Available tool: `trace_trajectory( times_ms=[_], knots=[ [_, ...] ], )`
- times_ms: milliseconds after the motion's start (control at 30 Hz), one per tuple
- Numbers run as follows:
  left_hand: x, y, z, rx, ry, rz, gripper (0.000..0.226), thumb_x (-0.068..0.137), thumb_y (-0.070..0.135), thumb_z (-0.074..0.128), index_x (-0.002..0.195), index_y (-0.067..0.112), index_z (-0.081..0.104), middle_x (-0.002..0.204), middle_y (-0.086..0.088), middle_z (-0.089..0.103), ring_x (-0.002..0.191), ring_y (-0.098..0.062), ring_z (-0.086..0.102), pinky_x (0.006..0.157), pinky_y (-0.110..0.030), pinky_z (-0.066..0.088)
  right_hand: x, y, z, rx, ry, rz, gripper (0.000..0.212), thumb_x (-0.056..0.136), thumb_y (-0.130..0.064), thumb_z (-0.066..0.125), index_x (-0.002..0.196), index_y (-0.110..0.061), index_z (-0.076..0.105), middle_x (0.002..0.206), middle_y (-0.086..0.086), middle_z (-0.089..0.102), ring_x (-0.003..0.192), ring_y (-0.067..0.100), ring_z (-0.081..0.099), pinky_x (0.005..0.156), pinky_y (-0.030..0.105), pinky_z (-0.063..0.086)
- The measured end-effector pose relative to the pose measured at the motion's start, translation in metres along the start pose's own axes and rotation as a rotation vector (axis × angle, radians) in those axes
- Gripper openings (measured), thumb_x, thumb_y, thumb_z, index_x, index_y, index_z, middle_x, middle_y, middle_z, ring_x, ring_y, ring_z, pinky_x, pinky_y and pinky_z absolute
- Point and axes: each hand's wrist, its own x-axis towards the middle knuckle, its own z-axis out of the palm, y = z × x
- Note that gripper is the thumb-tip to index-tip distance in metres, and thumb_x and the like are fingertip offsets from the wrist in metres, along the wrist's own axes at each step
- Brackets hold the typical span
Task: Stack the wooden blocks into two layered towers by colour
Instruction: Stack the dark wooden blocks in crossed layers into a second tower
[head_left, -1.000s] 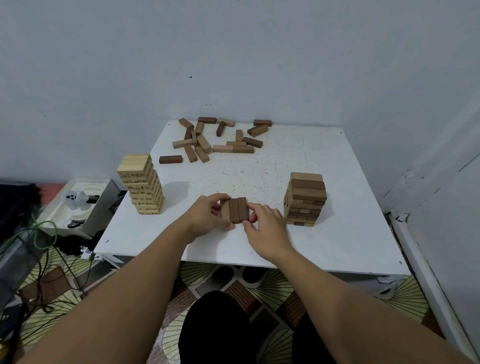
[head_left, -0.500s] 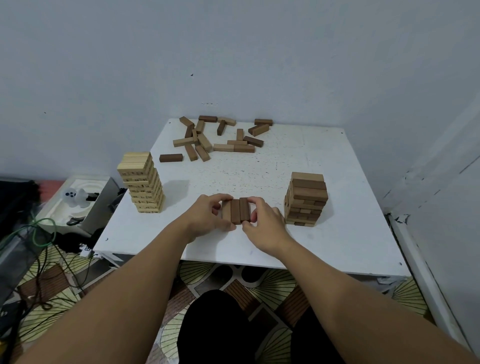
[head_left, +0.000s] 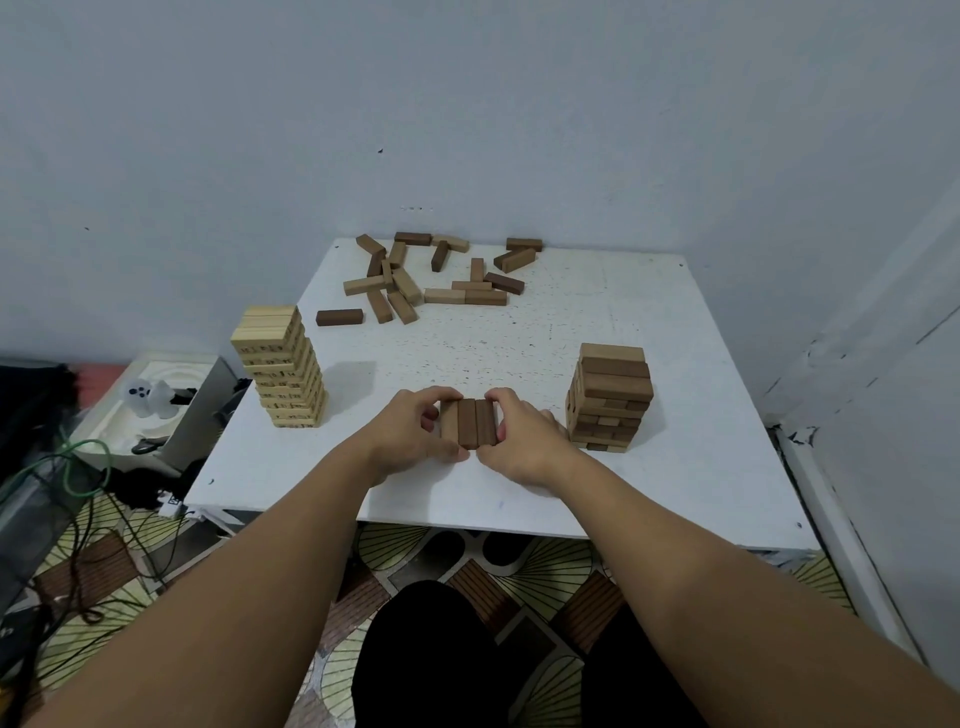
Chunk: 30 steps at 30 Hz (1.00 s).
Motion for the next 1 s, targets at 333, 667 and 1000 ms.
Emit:
trace_trajectory(
  times_ms=[333,667,1000],
  knots=[
    [-0.015,0.009,-0.013,-0.014,-0.015,0.041,0.071,0.071,0.013,0.094,0.131,0.035,0.063,0.108,-0.003,0.065,0.089,-0.016,0.066,0.078,-0.024,0.05,-0.003,-0.006,0.0,0.082,0.05,-0.08,0.079,0.076,-0.04,0.088,0.142,-0.031,0.046,0.128,-0.005,0.055,0.113,0.021,0.056,0.098,0.046,0.05],
    [-0.033,0.05,-0.043,0.087,-0.016,0.099,0.07,0.071,0.017,0.095,0.129,0.038,0.063,0.109,0.001,0.069,0.086,-0.012,0.071,0.072,-0.02,0.052,-0.021,-0.021,-0.029,0.305,0.079,-0.213,0.083,0.083,-0.027,0.086,0.153,-0.029,0.042,0.134,-0.001,0.053,0.091,0.005,0.063,0.057,0.019,0.05],
    [-0.043,0.11,-0.058,0.07,0.017,0.237,0.066,0.068,0.016,0.097,0.122,0.043,0.069,0.107,-0.002,0.07,0.093,-0.023,0.071,0.088,-0.04,0.059,-0.042,-0.038,-0.094,0.249,0.169,-0.341,0.073,0.076,-0.031,0.089,0.139,-0.037,0.053,0.12,-0.008,0.057,0.084,0.007,0.067,0.065,0.02,0.047]
  ],
)
